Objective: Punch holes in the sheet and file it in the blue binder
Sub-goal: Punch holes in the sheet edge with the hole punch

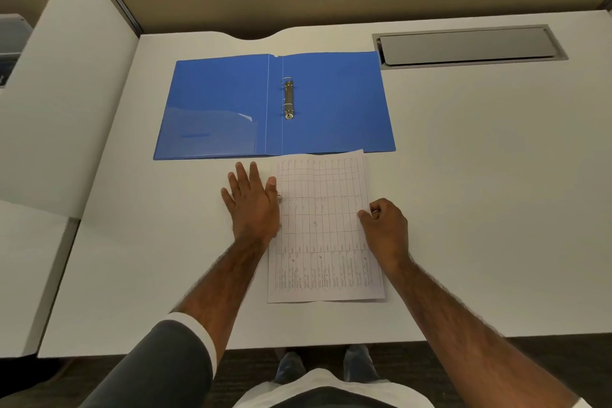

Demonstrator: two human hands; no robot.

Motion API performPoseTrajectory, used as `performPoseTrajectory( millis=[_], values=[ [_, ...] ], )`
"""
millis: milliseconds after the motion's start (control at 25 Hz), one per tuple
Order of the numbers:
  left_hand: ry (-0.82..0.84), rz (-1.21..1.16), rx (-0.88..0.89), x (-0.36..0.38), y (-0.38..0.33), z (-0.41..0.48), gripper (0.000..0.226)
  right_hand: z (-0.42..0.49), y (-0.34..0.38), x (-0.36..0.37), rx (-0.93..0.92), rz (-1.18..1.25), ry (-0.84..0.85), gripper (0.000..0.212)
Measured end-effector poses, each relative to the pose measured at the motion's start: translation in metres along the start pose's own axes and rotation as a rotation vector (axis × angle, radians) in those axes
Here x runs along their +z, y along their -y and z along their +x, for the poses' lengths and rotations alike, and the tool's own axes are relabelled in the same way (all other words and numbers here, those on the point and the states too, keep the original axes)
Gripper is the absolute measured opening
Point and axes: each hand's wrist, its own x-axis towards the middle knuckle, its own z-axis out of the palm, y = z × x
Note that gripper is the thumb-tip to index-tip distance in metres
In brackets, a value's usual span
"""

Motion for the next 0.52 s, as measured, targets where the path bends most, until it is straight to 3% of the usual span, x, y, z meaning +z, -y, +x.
performPoseTrajectory(
  millis=[520],
  values=[
    [-0.004, -0.001, -0.058, 0.017, 0.014, 0.008, 0.072, 0.001, -0.004, 0.002, 0.007, 0.002, -0.008, 0.017]
  ],
)
